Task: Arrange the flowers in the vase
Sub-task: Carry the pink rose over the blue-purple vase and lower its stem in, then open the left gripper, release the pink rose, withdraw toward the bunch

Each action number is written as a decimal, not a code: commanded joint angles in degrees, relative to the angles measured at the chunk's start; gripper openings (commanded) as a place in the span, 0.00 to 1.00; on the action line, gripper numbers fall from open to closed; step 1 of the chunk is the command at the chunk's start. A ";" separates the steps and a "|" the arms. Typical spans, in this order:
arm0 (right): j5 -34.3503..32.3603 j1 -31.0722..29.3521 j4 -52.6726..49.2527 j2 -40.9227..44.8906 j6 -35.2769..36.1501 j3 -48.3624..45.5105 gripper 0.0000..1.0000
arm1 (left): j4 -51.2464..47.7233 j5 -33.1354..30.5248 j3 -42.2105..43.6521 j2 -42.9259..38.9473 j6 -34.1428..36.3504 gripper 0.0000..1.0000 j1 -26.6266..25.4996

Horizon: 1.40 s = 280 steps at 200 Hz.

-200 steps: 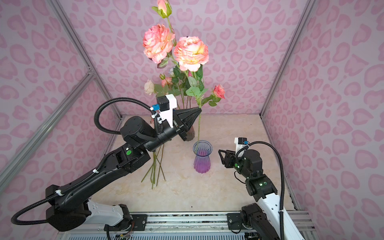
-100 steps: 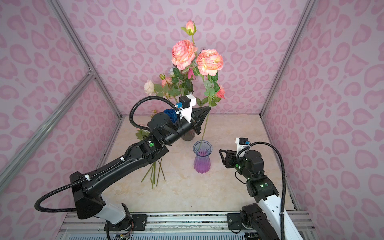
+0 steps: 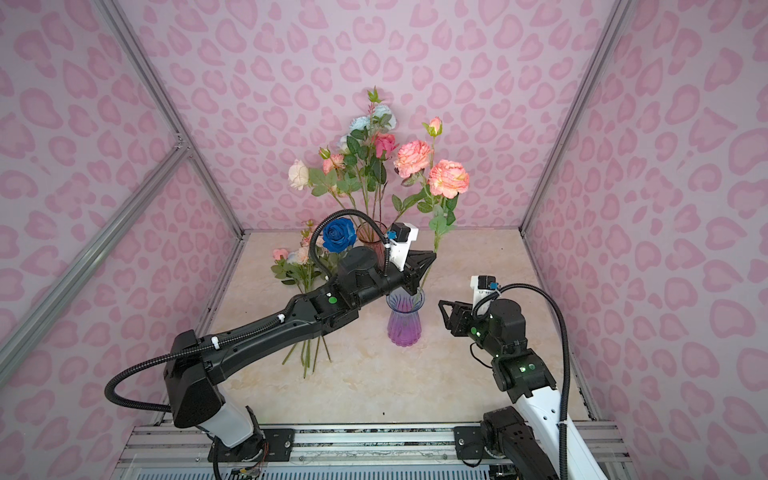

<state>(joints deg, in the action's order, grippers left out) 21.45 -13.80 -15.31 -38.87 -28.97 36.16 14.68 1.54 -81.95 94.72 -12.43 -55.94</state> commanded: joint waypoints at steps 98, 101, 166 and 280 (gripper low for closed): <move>1.58 -0.06 -1.10 -1.79 0.62 3.17 0.55 | 1.53 -2.48 7.47 -3.60 -3.07 0.23 -0.04; 1.61 0.02 -1.06 -1.74 0.59 3.22 0.55 | 1.58 -2.64 7.69 -3.83 -3.13 0.23 -0.05; 1.13 -0.07 -1.69 -0.75 -0.28 3.26 0.55 | 0.57 -3.49 11.25 -10.62 -2.33 0.21 -0.63; 1.23 -0.08 -1.07 0.37 -0.96 2.64 0.54 | -2.51 -5.02 14.08 -19.59 -0.14 0.20 -0.66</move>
<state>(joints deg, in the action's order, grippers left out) 22.57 -13.82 -16.34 -39.18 -30.48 38.68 12.71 -2.00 -68.36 78.50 -13.63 -56.53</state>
